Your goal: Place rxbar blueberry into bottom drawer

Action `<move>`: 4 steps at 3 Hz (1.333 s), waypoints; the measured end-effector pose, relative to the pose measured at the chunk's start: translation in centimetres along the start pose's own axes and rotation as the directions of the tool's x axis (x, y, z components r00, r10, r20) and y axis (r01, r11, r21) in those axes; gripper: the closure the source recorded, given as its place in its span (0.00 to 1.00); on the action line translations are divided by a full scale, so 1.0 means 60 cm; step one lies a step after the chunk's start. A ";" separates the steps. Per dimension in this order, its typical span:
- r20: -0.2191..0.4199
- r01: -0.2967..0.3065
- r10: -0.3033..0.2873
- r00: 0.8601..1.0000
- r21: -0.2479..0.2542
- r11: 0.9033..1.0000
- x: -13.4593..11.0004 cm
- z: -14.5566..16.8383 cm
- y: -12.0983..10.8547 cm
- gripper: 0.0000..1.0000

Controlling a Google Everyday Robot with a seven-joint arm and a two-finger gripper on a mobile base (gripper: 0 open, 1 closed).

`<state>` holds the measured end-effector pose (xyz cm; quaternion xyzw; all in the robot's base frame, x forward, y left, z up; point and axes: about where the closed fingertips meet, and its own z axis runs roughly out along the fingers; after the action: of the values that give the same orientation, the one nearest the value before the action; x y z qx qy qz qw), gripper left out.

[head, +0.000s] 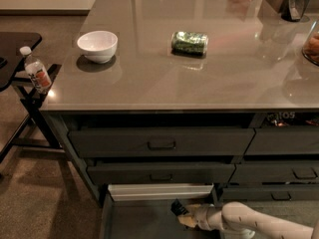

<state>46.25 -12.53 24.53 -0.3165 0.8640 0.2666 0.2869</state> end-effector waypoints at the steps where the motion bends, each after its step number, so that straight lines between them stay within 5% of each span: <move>1: 0.047 -0.004 0.002 0.999 0.048 0.999 0.023 0.025 -0.018 1.00; 2: 0.052 0.038 -0.043 0.998 0.099 0.994 0.033 0.047 -0.048 1.00; 4: 0.059 0.049 -0.056 0.997 0.104 0.993 0.032 0.057 -0.046 1.00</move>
Offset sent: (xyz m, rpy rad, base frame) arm 0.0188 -0.0151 -0.0461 -0.0538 -0.1543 -0.0962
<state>48.08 -12.89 20.11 -0.3157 0.8586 0.2239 0.3361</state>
